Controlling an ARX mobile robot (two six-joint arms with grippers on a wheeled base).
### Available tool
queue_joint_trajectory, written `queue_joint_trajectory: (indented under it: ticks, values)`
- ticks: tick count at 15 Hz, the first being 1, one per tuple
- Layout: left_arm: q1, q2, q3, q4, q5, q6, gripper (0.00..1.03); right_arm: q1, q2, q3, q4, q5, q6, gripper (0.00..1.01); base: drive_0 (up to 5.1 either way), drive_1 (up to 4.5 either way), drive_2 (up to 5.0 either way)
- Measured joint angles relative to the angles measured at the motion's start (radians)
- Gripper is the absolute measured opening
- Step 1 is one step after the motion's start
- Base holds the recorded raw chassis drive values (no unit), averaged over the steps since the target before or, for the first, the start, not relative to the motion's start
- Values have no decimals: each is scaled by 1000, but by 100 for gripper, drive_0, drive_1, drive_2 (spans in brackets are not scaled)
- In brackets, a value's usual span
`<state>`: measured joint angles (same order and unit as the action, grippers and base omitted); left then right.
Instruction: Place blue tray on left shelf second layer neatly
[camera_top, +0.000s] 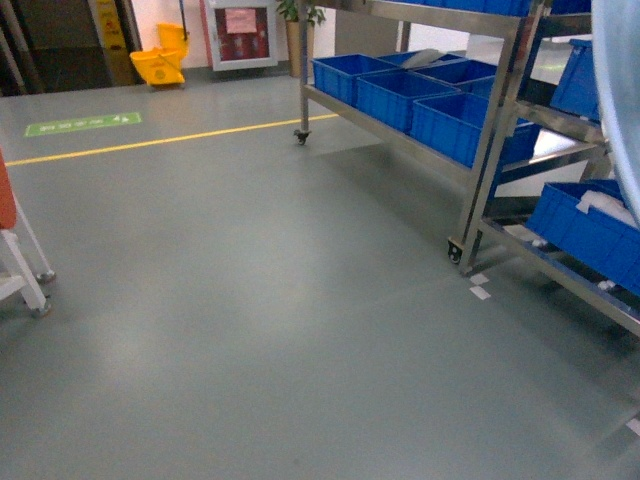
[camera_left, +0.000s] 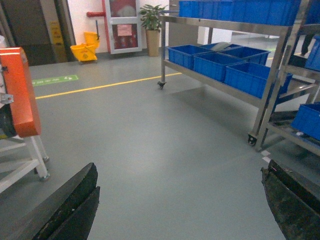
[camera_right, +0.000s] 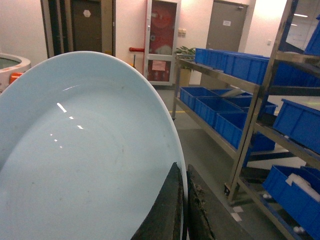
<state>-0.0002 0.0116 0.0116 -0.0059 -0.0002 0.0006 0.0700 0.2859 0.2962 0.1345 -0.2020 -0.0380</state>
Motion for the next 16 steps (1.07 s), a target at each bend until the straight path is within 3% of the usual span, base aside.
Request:
queue_joint_trajectory:
  ticks: [16]
  values:
    - [-1, 0, 0, 3, 1, 1, 98, -5, 0, 0, 1, 0, -5, 2, -25, -25, -25]
